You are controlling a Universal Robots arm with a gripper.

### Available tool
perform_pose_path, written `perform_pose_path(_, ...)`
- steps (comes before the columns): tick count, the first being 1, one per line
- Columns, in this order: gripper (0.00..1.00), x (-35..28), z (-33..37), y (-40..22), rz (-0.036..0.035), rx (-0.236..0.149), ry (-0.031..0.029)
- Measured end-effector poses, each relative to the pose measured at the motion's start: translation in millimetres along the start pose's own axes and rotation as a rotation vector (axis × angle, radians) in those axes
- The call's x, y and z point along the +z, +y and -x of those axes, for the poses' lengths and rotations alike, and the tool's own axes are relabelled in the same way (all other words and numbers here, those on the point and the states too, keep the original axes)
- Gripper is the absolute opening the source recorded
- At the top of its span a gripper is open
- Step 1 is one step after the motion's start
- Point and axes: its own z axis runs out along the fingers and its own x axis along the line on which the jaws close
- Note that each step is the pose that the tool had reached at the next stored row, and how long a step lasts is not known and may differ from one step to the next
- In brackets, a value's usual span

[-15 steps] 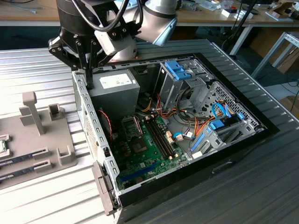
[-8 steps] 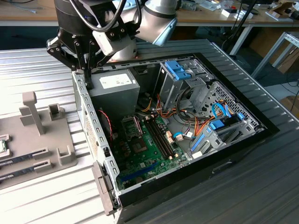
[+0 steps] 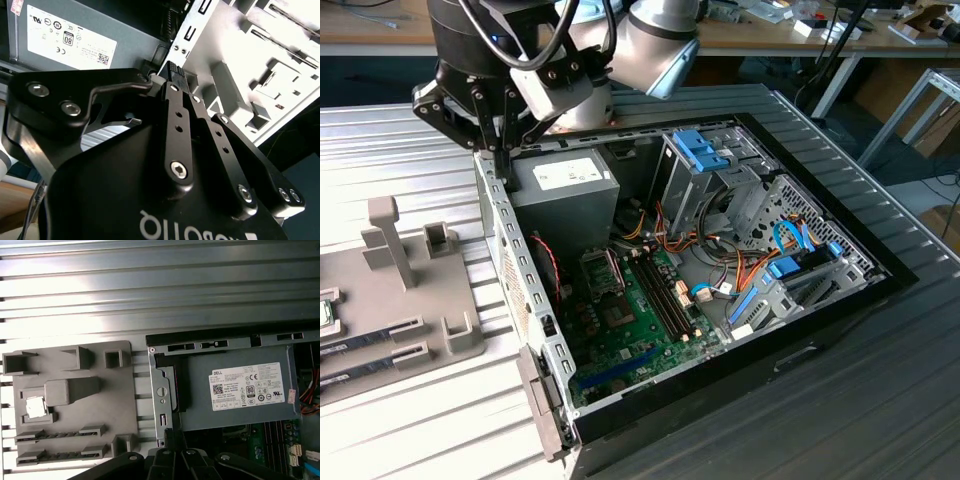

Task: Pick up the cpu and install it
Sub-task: 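Reach for the cpu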

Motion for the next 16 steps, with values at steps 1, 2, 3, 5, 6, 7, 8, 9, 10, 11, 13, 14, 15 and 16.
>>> perform_pose_path(1, 0.11, 0.1, -0.5, -0.1, 0.0, 0.0, -0.0001)
perform_pose_path(2, 0.11, 0.1, -1.1, -0.1, 0.0, 0.0, -0.0001)
perform_pose_path(3, 0.11, 0.1, -1.5, -0.1, 0.0, 0.0, 0.0)
perform_pose_path(5, 0.11, 0.2, -2.4, -0.2, 0.0, 0.0, 0.0)
perform_pose_path(6, 0.11, 0.2, -2.8, -0.2, 0.0, 0.0, 0.0)
perform_pose_path(7, 0.11, 0.3, -3.3, -0.3, 0.0, 0.0, 0.0)
perform_pose_path(8, 0.11, 0.4, -4.2, -0.3, 0.0, 0.0, -0.0001)
perform_pose_path(9, 0.11, 0.4, -4.7, -0.4, 0.0, 0.0, 0.0)
perform_pose_path(10, 0.11, 0.4, -5.2, -0.4, 0.0, 0.0, 0.0)
perform_pose_path(11, 0.11, 0.5, -5.6, -0.5, 0.0001, 0.0, 0.0)
perform_pose_path(13, 0.11, 0.5, -6.8, -0.5, 0.0, 0.0, 0.0)
perform_pose_path(14, 0.11, 0.6, -7.7, -0.6, 0.0, 0.0, 0.0)
perform_pose_path(15, 0.11, 0.7, -8.3, -0.7, 0.0, 0.0, 0.0)
perform_pose_path(16, 0.11, 0.7, -8.7, -0.7, 0.0, 0.0, -0.0001)
